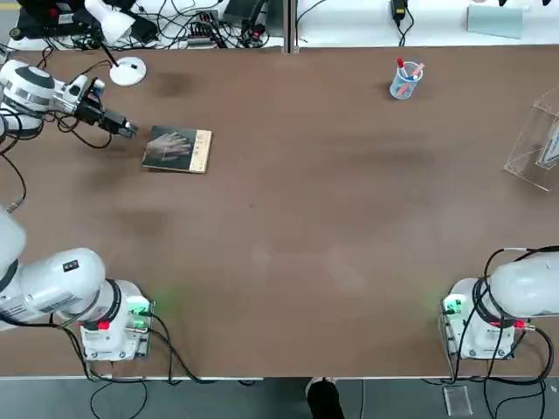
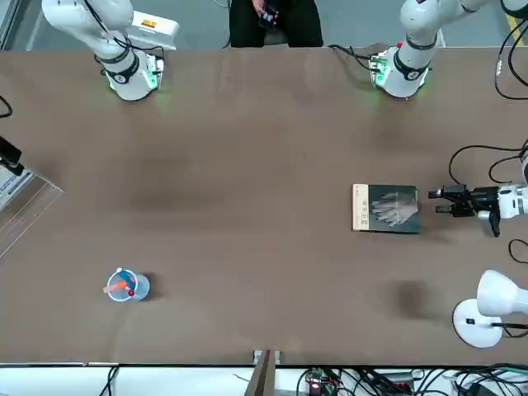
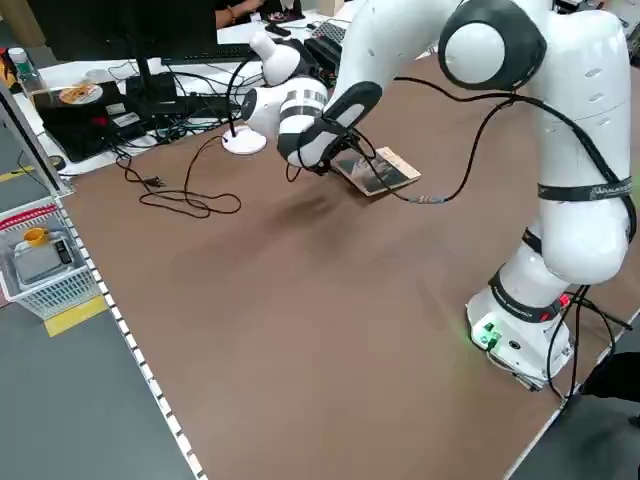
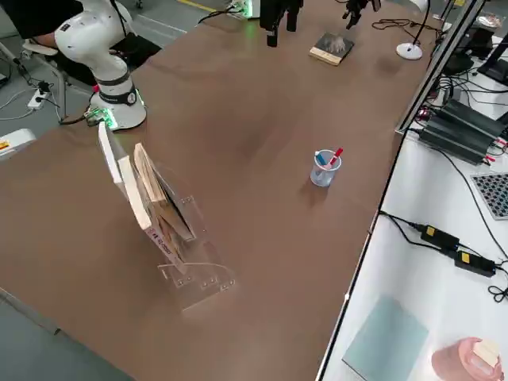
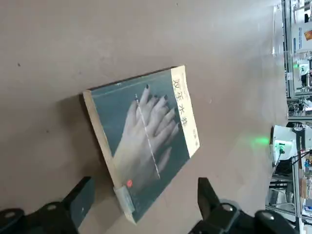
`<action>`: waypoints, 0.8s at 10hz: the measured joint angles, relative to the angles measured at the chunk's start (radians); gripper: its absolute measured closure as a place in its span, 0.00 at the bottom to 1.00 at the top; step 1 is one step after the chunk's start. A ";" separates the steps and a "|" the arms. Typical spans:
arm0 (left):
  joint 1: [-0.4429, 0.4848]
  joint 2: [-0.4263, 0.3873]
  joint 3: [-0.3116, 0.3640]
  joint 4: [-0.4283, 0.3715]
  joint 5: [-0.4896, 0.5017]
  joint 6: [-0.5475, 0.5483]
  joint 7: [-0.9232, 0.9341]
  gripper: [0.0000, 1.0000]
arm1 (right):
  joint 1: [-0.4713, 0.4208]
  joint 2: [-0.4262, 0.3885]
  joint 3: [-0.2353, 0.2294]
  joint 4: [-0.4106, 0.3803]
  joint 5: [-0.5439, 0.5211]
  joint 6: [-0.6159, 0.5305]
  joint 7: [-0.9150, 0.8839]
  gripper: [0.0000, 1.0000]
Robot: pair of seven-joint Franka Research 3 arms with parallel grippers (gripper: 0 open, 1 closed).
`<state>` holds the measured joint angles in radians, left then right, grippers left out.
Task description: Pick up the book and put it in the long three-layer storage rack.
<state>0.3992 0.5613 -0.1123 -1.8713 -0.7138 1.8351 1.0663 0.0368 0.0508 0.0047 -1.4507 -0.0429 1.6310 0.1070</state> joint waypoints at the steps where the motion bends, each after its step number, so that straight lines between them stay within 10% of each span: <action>1: 0.000 0.013 -0.001 0.010 -0.005 0.000 0.000 0.08 | 0.000 0.000 0.000 0.000 0.000 0.000 0.000 0.00; 8: -0.006 0.093 -0.004 0.065 -0.043 0.000 0.001 0.09 | 0.000 0.000 0.000 0.000 0.000 0.000 0.000 0.00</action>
<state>0.3937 0.6545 -0.1159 -1.8061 -0.7567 1.8351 1.0669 0.0368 0.0508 0.0044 -1.4507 -0.0429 1.6314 0.1070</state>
